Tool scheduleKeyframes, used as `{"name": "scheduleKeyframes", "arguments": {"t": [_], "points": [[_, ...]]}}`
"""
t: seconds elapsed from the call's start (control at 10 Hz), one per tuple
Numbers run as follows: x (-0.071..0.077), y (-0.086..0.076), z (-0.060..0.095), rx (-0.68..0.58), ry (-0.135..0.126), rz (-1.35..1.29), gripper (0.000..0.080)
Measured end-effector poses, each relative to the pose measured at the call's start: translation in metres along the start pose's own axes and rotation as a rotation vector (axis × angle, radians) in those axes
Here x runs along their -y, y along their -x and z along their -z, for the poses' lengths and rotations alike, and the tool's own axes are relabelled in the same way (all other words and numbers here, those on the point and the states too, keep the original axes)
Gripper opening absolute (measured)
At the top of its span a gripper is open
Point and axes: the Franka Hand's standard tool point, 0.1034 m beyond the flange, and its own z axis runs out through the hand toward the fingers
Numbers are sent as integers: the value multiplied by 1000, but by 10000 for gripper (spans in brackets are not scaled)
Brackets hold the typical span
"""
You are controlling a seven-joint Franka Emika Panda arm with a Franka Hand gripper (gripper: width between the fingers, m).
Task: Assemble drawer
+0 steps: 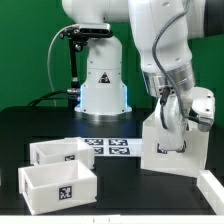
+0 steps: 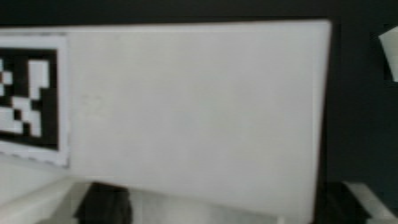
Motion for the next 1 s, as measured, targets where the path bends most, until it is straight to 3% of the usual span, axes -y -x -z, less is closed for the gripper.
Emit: {"name": "scheduleKeyframes", "arguments": {"t": [0.1,0.2,0.3,0.4,0.5,1.0], "points": [[0,0,0,0,0,0,392],[0,0,0,0,0,0,207],[0,0,0,0,0,0,83],[0,0,0,0,0,1,83],[0,0,-1,-1,0,1,31],[0,0,-1,-1,1,2,31]]}}
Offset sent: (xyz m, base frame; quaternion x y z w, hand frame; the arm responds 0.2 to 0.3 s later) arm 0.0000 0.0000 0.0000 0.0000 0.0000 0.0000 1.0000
